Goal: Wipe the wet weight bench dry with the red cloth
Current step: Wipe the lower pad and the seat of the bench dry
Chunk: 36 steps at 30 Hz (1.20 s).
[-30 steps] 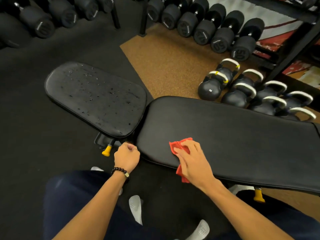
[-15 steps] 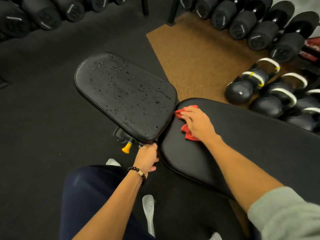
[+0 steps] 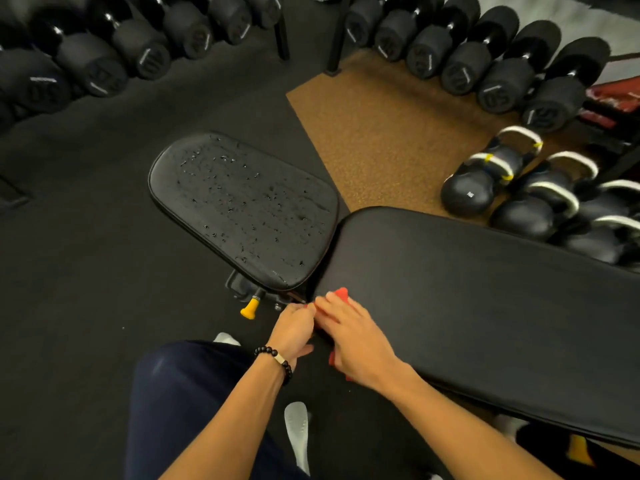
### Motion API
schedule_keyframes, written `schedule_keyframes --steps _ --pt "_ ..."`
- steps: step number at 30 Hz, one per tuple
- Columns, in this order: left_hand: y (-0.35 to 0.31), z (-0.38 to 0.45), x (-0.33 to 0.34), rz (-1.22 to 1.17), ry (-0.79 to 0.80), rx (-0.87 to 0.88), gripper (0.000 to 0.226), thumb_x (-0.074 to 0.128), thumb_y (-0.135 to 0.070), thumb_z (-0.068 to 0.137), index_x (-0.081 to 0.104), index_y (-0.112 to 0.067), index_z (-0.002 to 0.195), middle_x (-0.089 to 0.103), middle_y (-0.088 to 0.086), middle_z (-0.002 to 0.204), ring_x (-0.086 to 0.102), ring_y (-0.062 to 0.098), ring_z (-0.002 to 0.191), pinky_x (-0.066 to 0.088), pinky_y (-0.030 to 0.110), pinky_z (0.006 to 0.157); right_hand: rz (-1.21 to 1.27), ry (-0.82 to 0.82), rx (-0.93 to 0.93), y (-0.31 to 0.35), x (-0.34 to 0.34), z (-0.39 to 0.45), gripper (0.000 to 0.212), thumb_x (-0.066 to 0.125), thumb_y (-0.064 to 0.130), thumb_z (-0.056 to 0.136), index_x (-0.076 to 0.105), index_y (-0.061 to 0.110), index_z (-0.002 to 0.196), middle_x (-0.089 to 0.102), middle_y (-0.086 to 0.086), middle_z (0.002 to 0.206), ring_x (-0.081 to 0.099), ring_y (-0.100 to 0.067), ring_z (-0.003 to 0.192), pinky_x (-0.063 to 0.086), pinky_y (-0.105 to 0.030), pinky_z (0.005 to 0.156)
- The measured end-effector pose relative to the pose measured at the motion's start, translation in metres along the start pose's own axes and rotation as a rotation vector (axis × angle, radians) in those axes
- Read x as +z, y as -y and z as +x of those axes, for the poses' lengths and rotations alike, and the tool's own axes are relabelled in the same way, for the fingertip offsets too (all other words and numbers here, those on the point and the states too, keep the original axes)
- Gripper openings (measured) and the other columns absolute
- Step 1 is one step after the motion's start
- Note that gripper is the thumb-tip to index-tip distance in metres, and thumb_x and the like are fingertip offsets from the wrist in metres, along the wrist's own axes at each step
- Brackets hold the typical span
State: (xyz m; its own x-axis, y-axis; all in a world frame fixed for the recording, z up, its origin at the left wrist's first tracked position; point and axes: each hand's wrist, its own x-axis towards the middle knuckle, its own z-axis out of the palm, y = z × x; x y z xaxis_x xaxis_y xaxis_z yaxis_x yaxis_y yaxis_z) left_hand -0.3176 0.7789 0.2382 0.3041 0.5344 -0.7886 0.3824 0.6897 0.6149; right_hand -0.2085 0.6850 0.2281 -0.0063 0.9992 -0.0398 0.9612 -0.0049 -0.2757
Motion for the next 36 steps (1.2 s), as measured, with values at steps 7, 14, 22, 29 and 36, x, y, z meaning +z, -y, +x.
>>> schedule_keyframes --steps 7,14,22,29,36 --pt "-0.003 -0.037 0.004 0.328 -0.015 0.243 0.020 0.056 -0.038 0.096 0.067 -0.020 0.097 0.067 -0.005 0.098 0.063 0.012 0.097 0.053 0.033 0.085 -0.054 -0.006 0.398 -0.097 -0.058 -0.034 0.069 0.077 0.020 0.070 0.055 0.011 0.135 0.047 -0.008 0.146 0.041 -0.031 0.137 0.033 -0.039 0.111" --pt "-0.024 -0.097 0.045 0.326 0.127 0.493 0.022 0.066 -0.033 0.092 0.066 -0.020 0.110 0.071 0.000 0.105 0.069 0.014 0.096 0.054 0.028 0.077 1.288 -0.768 0.716 -0.076 -0.123 -0.084 0.029 0.053 0.001 0.096 0.073 0.021 0.106 0.070 -0.013 0.108 0.071 -0.016 0.083 0.057 -0.032 0.077" --pt "-0.057 -0.144 0.098 0.059 0.452 0.756 0.017 0.074 -0.023 0.087 0.073 -0.015 0.102 0.073 0.014 0.104 0.066 0.019 0.093 0.052 0.046 0.089 2.232 -0.638 0.470 0.000 -0.151 -0.100 0.044 0.084 0.014 0.065 0.075 0.000 0.105 0.071 -0.023 0.109 0.070 -0.031 0.103 0.055 -0.040 0.096" --pt "-0.080 -0.155 0.080 0.119 0.224 0.996 0.010 0.084 -0.023 0.077 0.075 -0.020 0.079 0.074 0.006 0.084 0.068 0.013 0.078 0.054 0.033 0.071 1.585 -0.510 0.510 0.008 -0.171 -0.124 0.022 0.067 0.018 0.090 0.073 0.006 0.108 0.074 -0.017 0.105 0.070 -0.027 0.095 0.053 -0.041 0.089" --pt "-0.064 -0.164 0.070 0.113 0.250 0.650 0.074 0.068 -0.076 0.068 0.065 -0.020 0.116 0.075 0.001 0.105 0.072 0.016 0.098 0.058 0.042 0.087 1.218 -0.699 0.415 0.022 -0.195 -0.115 0.008 0.065 0.012 0.095 0.073 0.013 0.095 0.076 -0.007 0.093 0.072 -0.025 0.093 0.056 -0.040 0.086"
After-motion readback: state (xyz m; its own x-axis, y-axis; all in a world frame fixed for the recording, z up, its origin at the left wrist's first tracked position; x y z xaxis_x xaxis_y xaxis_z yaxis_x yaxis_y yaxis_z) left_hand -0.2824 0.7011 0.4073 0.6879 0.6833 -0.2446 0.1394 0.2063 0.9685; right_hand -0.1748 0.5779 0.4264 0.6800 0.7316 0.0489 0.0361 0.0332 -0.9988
